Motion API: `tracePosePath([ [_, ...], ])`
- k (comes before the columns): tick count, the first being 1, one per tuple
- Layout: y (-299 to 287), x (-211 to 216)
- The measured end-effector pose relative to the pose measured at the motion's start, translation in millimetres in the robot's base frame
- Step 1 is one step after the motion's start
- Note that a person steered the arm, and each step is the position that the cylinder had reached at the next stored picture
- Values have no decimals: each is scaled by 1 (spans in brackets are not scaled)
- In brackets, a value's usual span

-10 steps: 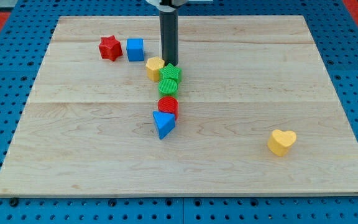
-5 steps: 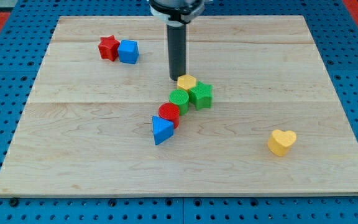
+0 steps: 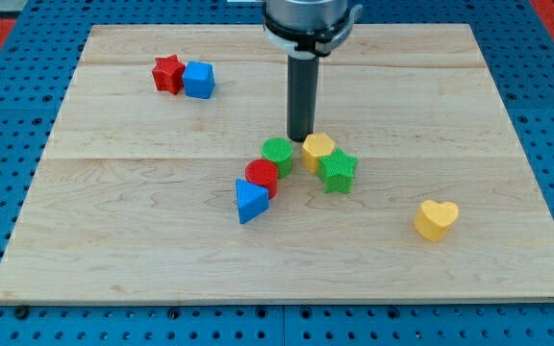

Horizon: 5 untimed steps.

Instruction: Move the hexagon along with the green star to the left side of heart

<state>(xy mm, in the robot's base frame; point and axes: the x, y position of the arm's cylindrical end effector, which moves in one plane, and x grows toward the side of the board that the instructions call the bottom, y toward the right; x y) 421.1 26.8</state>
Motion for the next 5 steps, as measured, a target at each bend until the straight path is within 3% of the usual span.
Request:
tracePosePath([
  [2, 26, 32],
  [4, 91, 64],
  [5, 100, 59],
])
